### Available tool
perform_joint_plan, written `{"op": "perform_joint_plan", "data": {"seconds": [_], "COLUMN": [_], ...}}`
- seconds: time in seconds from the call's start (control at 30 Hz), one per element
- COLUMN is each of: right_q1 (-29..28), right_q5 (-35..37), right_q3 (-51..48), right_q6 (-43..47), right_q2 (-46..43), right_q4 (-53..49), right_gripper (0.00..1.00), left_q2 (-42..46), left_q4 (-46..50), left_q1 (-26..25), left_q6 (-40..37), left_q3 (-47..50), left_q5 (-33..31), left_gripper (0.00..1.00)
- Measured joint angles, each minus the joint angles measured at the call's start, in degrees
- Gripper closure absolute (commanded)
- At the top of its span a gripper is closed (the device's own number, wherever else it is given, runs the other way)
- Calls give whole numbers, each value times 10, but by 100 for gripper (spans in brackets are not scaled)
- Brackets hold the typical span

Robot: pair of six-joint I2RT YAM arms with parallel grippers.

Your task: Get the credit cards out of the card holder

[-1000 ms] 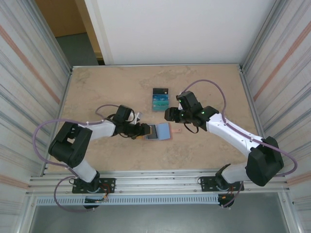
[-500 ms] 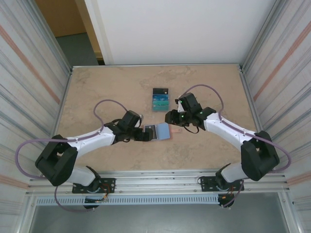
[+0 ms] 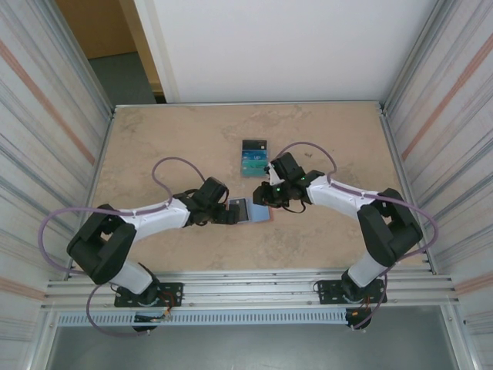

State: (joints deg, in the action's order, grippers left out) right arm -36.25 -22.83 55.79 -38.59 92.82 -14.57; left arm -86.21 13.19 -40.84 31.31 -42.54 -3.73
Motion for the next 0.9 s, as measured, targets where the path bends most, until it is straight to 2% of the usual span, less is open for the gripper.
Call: {"op": "perform_joint_plan", "data": {"seconds": [0.17, 0.4, 0.9], "right_q1": [-13, -17, -24], "right_q5": [0, 0, 0], "right_q3": [16, 28, 57], "right_q6": [0, 0, 0], "right_q2": [19, 42, 89], "right_q4": [0, -7, -25], "right_gripper": [73, 68, 68], "left_q2": [-1, 11, -2], "left_q4": [1, -2, -12], "left_q1": [8, 33, 34], "left_q6": [2, 4, 4], "left_q3": [0, 7, 10], "left_q5": [0, 7, 27], "left_gripper": [1, 1, 1]}}
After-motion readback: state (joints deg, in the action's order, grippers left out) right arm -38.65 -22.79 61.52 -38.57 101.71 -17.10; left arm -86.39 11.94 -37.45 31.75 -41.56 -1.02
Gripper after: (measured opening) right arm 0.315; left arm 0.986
